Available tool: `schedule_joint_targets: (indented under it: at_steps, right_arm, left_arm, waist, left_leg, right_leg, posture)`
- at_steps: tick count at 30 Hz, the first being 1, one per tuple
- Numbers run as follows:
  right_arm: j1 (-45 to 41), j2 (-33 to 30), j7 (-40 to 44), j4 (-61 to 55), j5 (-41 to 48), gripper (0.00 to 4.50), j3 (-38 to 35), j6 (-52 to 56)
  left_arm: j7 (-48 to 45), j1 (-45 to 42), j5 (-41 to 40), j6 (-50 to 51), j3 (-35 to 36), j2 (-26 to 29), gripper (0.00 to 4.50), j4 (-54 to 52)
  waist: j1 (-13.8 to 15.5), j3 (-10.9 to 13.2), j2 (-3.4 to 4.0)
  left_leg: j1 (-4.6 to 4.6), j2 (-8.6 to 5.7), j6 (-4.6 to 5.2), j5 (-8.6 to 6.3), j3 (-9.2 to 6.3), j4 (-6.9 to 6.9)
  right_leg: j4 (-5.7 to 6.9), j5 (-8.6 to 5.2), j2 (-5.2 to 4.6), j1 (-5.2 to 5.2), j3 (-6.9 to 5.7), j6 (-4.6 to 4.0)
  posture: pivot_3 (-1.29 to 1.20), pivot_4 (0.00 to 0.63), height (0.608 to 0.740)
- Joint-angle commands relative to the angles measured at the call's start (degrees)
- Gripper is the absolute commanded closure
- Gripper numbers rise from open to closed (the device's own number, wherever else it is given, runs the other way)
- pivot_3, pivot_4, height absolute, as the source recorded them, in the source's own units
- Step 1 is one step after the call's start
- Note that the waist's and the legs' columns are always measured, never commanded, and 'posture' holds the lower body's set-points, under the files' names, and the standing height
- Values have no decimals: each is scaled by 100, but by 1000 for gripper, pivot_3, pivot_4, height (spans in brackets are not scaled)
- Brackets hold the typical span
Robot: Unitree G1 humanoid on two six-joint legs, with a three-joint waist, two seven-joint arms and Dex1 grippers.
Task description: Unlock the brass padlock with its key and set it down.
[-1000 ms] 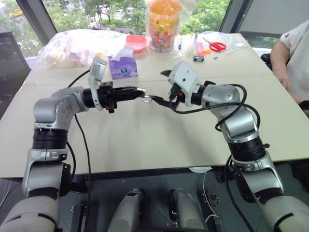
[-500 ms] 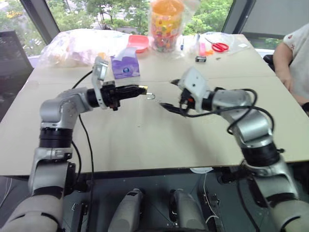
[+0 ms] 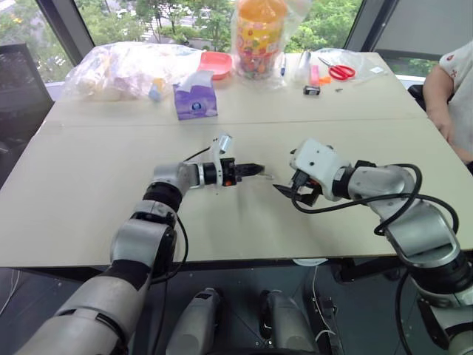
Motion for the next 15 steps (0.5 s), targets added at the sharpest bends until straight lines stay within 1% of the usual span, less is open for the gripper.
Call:
schedule_joint_targets:
  at_steps: [1, 2, 4, 5, 6, 7, 9, 10, 12, 15]
  right_arm:
    - [38, 22, -173, -271, 21, 0, -237, 79]
    - [36, 26, -197, -281, 29, 0, -231, 97]
    - [65, 45, -252, -311, 53, 0, -249, 133]
    - [102, 48, -275, -332, 66, 0, -266, 141]
    - [118, 54, -298, -362, 75, 0, -266, 167]
    - [145, 49, -312, -380, 83, 0, -269, 171]
    - [232, 15, -322, -393, 109, 0, -312, 149]
    - [285, 6, -331, -391, 121, 0, -343, 133]
    - [363, 10, -357, -313, 111, 0, -377, 48]
    - [450, 76, -417, -167, 102, 0, -424, -81]
  left_arm:
    - [-430, -186, 197, -243, 66, -63, 2642, 277]
    - [-490, -208, 238, -290, 77, -69, 2294, 326]
    - [-394, -258, 359, -373, 96, -59, 1292, 423]
    - [-270, -239, 580, -593, -38, 28, 890, 396]
    - [-200, -223, 749, -752, -132, 101, 374, 370]
    - [77, -205, 913, -1086, -152, 236, 21, 272]
    - [172, -23, 1170, -1656, -216, 620, 21, -318]
    - [124, 113, 1136, -1700, -150, 800, 21, -707]
    - [-7, 491, 941, -1453, 6, 1113, 21, -1595]
    - [140, 1308, 760, -981, 145, 1497, 21, -3133]
  waist:
    - [-1, 0, 0]
    - [-2, 0, 0]
    - [0, 0, 0]
    - [1, 0, 0]
    - [2, -1, -1]
    - [1, -2, -3]
    - [-37, -2, -3]
    - [-81, -2, -2]
    - [-137, -2, -1]
    - [-131, -3, 1]
  left_leg:
    - [0, -1, 2, -1, 1, 0]
    - [-2, -2, 3, -2, 1, -1]
    - [-5, -1, 4, -2, 1, 0]
    - [-5, -1, 4, -2, 0, 0]
    - [-5, -1, 4, -2, 0, 0]
    - [-5, -1, 4, -2, -1, 1]
    - [-4, 0, 3, -2, -2, 7]
    - [-4, 3, 3, -3, -2, 7]
    - [-4, 6, 2, -2, -5, 4]
    - [-4, 3, 1, -2, -7, -2]
  right_leg:
    - [-1, 2, 0, 0, 0, -1]
    - [-1, 1, 1, 0, -1, 0]
    - [-1, 1, 2, -2, -2, 0]
    - [-1, 1, 2, -2, -2, 0]
    - [0, 1, 1, -2, -3, 0]
    - [0, 2, 1, -1, -3, 0]
    - [0, 5, 0, 2, -3, 2]
    - [-1, 8, 1, 1, -1, 3]
    - [2, 10, 3, -3, 2, -1]
    - [0, 10, 1, -5, 5, -1]
  posture:
    - [0, 150, 740]
    - [0, 150, 740]
    - [0, 150, 740]
    - [0, 150, 740]
    - [0, 150, 740]
    - [0, 150, 740]
    - [0, 150, 740]
    - [0, 150, 740]
    - [0, 150, 740]
    - [0, 150, 740]
